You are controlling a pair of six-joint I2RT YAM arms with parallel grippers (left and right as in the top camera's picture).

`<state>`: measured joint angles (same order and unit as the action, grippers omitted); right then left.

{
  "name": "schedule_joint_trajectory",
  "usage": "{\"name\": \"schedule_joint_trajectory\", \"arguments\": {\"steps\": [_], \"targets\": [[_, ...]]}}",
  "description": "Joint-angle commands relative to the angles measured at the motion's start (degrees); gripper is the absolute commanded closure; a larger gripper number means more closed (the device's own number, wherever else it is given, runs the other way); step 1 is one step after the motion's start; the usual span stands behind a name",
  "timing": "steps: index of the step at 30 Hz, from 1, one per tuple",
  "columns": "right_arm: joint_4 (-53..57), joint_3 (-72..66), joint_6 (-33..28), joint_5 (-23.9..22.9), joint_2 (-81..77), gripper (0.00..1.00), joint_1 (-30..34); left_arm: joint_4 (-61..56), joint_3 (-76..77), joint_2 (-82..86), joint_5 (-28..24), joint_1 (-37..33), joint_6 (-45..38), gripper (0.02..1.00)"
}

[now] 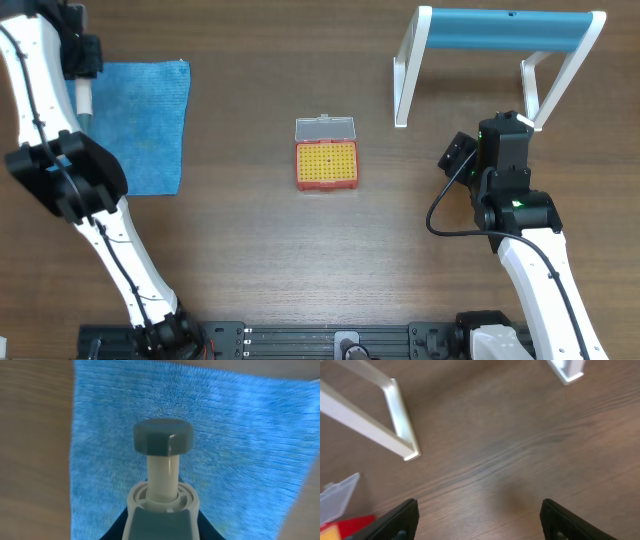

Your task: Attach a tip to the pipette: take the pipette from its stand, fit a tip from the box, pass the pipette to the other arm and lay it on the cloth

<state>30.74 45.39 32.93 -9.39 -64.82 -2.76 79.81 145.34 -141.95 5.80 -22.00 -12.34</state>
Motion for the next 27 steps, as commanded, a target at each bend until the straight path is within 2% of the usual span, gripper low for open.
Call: {"name": "schedule_joint_trajectory", "arguments": {"steps": [1,5,17,22,23,25,26,27], "targets": [[1.9,0.3,0.4,-3.7,0.2,0.207,-0.4,-1.8,1.2,-5.2,1.9,0.6,-4.7,0.991],[3.8,0.3,0.5,-3.4,0.2,0.207,-0.4,-2.3,1.2,-8.6,-3.1,1.2,-6.2,0.993],[3.8,0.3,0.5,-3.0,0.2,0.207,-0.4,-5.3,1.1,-13.6,-5.2,2.2,-5.9,0.993],[3.8,0.3,0.5,-1.0,0.2,0.205,-0.4,-5.5,1.1,-13.8,-5.0,2.2,-6.0,0.991],[3.8,0.3,0.5,-0.9,0.1,0.205,-0.4,-5.5,1.1,-13.8,-5.0,2.2,-6.0,0.93],[3.7,0.3,0.4,-0.9,0.1,0.205,-0.4,-5.5,1.1,-13.8,-5.0,2.2,-5.9,0.327],[3.8,0.3,0.5,-0.9,0.1,0.202,-0.4,-5.1,1.2,-13.7,-4.9,2.3,-5.9,0.148],[3.7,0.3,0.5,-0.9,0.1,0.205,-0.4,-4.8,1.3,-13.6,-5.0,2.3,-5.9,0.143]]}}
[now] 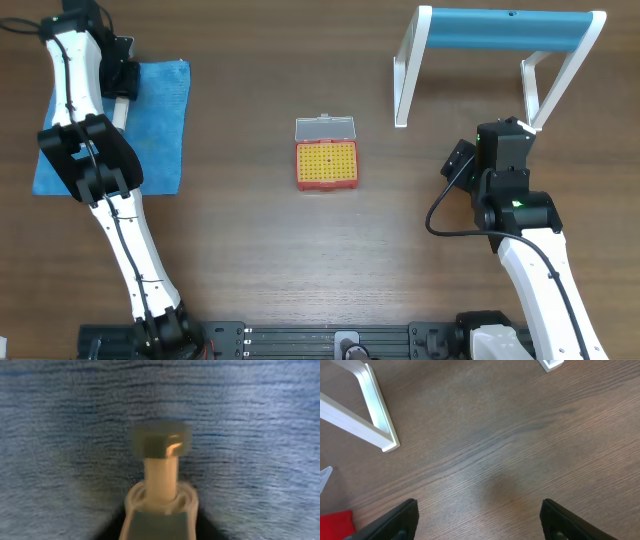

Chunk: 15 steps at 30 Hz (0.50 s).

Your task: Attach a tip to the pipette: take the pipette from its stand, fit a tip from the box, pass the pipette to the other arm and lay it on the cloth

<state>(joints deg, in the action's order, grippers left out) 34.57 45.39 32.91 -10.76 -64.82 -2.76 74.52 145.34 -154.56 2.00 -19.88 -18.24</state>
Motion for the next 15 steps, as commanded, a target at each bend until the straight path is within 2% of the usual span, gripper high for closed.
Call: {"name": "schedule_joint_trajectory", "arguments": {"steps": [1,3,7,9,15], "targets": [[-0.1,0.3,0.5,0.5,0.1,0.207,-0.4,0.9,1.3,-0.8,-1.1,0.1,-0.1,0.143],[-0.1,0.3,0.5,0.5,0.1,0.207,-0.4,1.5,1.3,-0.3,-0.5,0.1,-0.1,0.141],[-0.1,0.3,0.5,1.4,0.1,0.205,-0.4,3.1,2.5,2.1,6.8,0.1,0.2,0.139],[-0.1,0.3,0.5,2.4,0.1,0.207,-0.4,3.2,3.1,4.4,10.0,0.1,3.0,0.139],[-0.1,0.3,0.5,3.8,0.1,0.205,-0.4,7.4,6.3,14.8,9.5,1.1,7.5,0.139]]}}
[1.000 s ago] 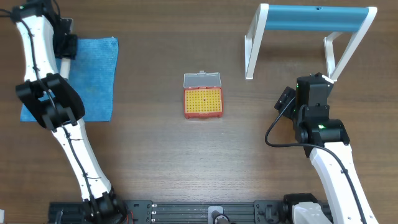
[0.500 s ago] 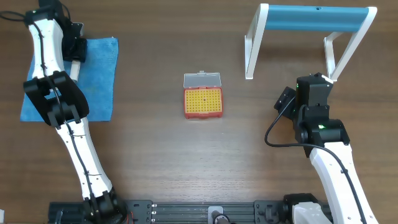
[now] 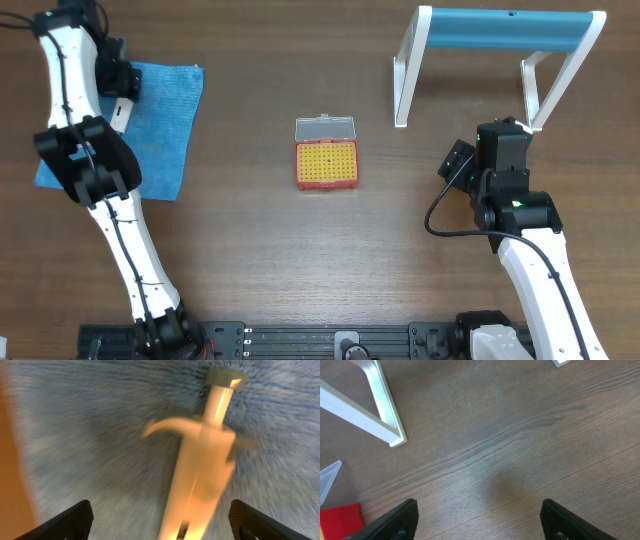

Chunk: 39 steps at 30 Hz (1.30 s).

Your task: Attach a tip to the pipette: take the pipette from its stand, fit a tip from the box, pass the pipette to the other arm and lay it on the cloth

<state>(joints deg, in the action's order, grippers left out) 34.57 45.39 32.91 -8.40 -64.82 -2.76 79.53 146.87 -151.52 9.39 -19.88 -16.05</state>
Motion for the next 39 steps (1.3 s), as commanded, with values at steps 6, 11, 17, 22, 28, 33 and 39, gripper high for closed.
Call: {"name": "schedule_joint_trajectory", "arguments": {"steps": [6,11,17,22,28,33,39], "targets": [[-4.2,0.3,0.4,-1.9,0.6,0.205,-0.4,9.3,5.0,25.2,-0.8,5.4,5.3,0.139],[-5.6,0.3,-3.6,-7.7,2.4,0.205,-0.4,17.8,3.0,39.9,-3.5,8.1,9.5,0.137],[-5.5,0.3,-11.5,-7.7,8.9,0.205,-0.4,17.8,-6.7,58.7,-11.0,8.3,10.1,0.139],[-5.5,0.3,-16.9,-7.6,20.1,0.205,-0.4,17.7,-30.7,81.2,-11.5,8.3,12.7,0.139],[-4.6,-0.6,-21.8,-2.6,34.6,0.205,-0.4,12.7,-56.6,107.2,-15.7,8.3,21.9,0.137],[0.0,-3.8,-26.3,-0.7,47.2,0.205,-0.4,2.4,-67.1,122.4,-16.6,8.3,30.9,0.139],[9.4,-3.8,-26.4,0.1,60.2,0.205,-0.4,2.1,-68.9,128.8,-16.5,8.3,38.1,0.139]]}}
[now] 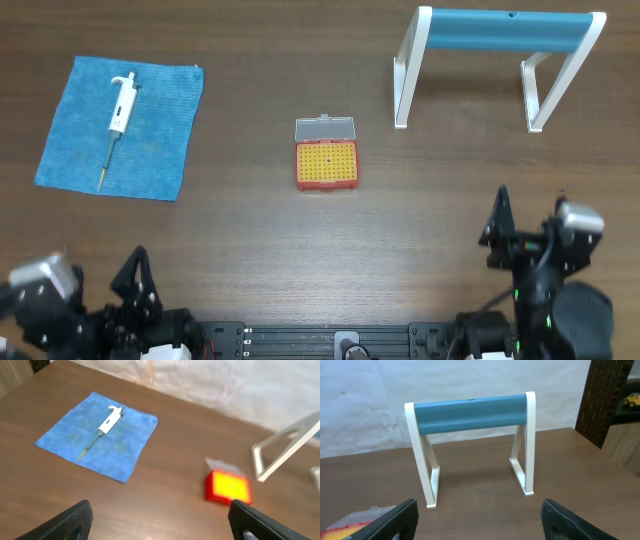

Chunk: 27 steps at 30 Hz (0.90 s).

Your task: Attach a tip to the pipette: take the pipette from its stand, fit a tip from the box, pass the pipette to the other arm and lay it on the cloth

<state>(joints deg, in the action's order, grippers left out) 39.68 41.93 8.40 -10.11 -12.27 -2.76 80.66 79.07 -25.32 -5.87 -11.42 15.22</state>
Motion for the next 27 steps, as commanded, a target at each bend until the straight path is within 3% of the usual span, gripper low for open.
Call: {"name": "schedule_joint_trajectory", "arguments": {"steps": [1,5,9,11,27], "targets": [[6.6,-0.4,-1.9,1.9,9.7,0.205,-0.4,1.7,-1.1,2.6,-1.3,-0.2,6.8,0.139],[14.0,-0.6,-1.9,2.0,11.5,0.2,-0.4,1.9,-2.6,2.6,-1.3,-0.2,6.9,0.139],[13.0,-2.1,-1.9,2.2,11.4,0.176,-0.4,2.0,-4.7,2.6,-1.3,-0.2,6.9,0.139],[13.3,-2.1,-1.9,2.2,11.4,0.086,-0.4,2.0,-5.0,2.6,-1.3,-0.2,6.8,0.139],[23.3,-2.1,-1.6,2.2,11.3,0.082,-0.4,2.0,-7.1,2.6,-1.3,-0.1,6.8,0.139]]}}
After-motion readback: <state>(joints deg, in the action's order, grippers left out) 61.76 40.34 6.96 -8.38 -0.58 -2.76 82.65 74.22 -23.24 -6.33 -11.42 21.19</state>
